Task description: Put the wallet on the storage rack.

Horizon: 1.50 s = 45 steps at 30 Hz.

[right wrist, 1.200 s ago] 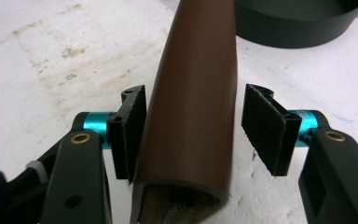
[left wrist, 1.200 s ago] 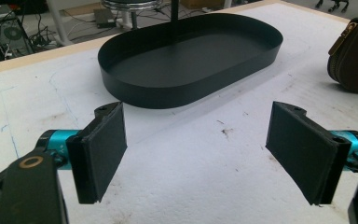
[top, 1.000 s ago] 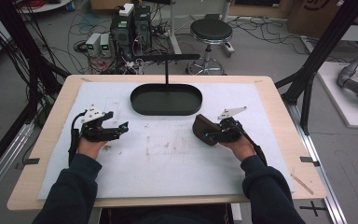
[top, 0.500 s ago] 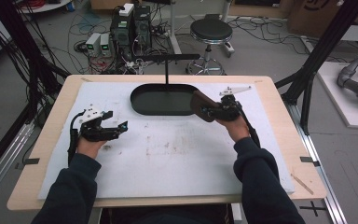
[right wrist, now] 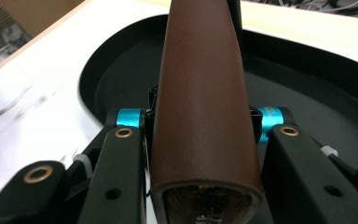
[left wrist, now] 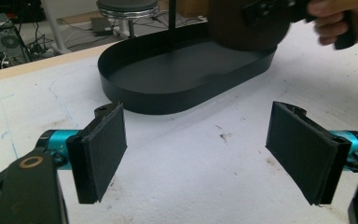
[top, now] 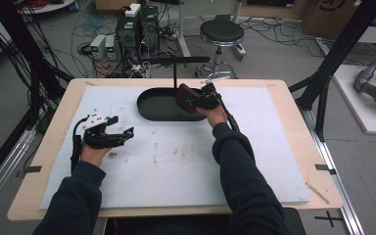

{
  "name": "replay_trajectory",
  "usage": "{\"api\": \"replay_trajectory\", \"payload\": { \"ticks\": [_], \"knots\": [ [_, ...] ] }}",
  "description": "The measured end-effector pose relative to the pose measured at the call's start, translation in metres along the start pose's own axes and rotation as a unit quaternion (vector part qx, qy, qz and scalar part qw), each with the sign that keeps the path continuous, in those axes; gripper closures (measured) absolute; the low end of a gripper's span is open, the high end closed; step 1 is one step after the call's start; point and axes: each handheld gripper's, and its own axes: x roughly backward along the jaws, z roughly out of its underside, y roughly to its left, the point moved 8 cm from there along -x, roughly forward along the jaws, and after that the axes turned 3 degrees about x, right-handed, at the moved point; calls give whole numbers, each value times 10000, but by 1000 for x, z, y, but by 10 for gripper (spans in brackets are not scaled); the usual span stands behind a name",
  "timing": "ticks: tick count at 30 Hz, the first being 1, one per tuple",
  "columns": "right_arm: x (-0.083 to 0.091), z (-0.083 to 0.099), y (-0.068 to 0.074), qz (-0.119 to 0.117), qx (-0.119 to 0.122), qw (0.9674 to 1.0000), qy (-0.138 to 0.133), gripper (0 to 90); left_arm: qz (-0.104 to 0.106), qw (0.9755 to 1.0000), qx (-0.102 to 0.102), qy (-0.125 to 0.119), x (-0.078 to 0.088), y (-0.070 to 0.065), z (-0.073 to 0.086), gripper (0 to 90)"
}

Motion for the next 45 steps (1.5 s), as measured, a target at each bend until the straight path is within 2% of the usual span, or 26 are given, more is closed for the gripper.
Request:
{"api": "replay_trajectory", "payload": {
  "ticks": [3, 6, 8, 9, 11, 12, 14, 20, 23, 26, 28, 29, 31, 33, 36, 39, 45],
  "knots": [
    [-15, 1, -1, -11, -230, 9997, 34, 640, -14, 10000, 15, -1, 1, 1, 1, 199],
    [-21, 6, -8, 136, -332, 9993, 75, 607, -21, 10000, 32, -16, 2, 2, 2, 198],
    [-20, 7, -15, 254, -436, 9987, 6, 470, -14, 10000, 62, -45, 3, 3, 1, 198],
    [-17, 6, -21, 434, -524, 9977, -78, 400, -13, 9999, 86, -54, 3, 3, 1, 198],
    [-10, 4, -29, 685, -514, 9962, -140, 386, -7, 9999, 94, -78, 3, 3, 1, 199],
    [-7, 3, -30, 717, -504, 9961, -132, 369, -8, 9999, 95, -77, 3, 3, 1, 198],
    [4, 1, -37, 932, -451, 9945, -139, 336, -19, 9999, 86, -61, 3, 3, 1, 198],
    [47, -3, -47, 981, -313, 9939, -392, 337, 14, 9999, 109, -93, 4, 3, 0, 198],
    [76, -2, -50, 1069, -7, 9937, -329, 329, -19, 9997, 166, -161, 4, 5, -1, 198],
    [104, 3, -48, 1230, 471, 9899, -523, 285, -24, 9993, 267, -251, 6, 7, -3, 192],
    [121, 11, -49, 1346, 632, 9883, -323, 220, -39, 9991, 311, -297, 6, 8, -4, 188],
    [129, 14, -49, 1319, 634, 9888, -303, 221, -64, 9991, 288, -301, 7, 9, -4, 188],
    [149, 23, -45, 1451, 969, 9834, -505, 226, -113, 9990, 268, -333, 7, 10, -5, 188],
    [160, 34, -42, 1471, 1165, 9815, -390, 227, -143, 9991, 219, -345, 8, 11, -5, 188],
    [180, 56, -35, 1545, 1478, 9760, -403, 223, -159, 9989, 202, -386, 9, 11, -7, 188],
    [194, 76, -33, 1577, 1475, 9754, -450, 222, -169, 9990, 166, -379, 9, 11, -7, 188],
    [206, 108, -35, 1669, 1061, 9788, -532, 211, -208, 9989, 149, -404, 11, 10, -8, 188]
  ]
}}
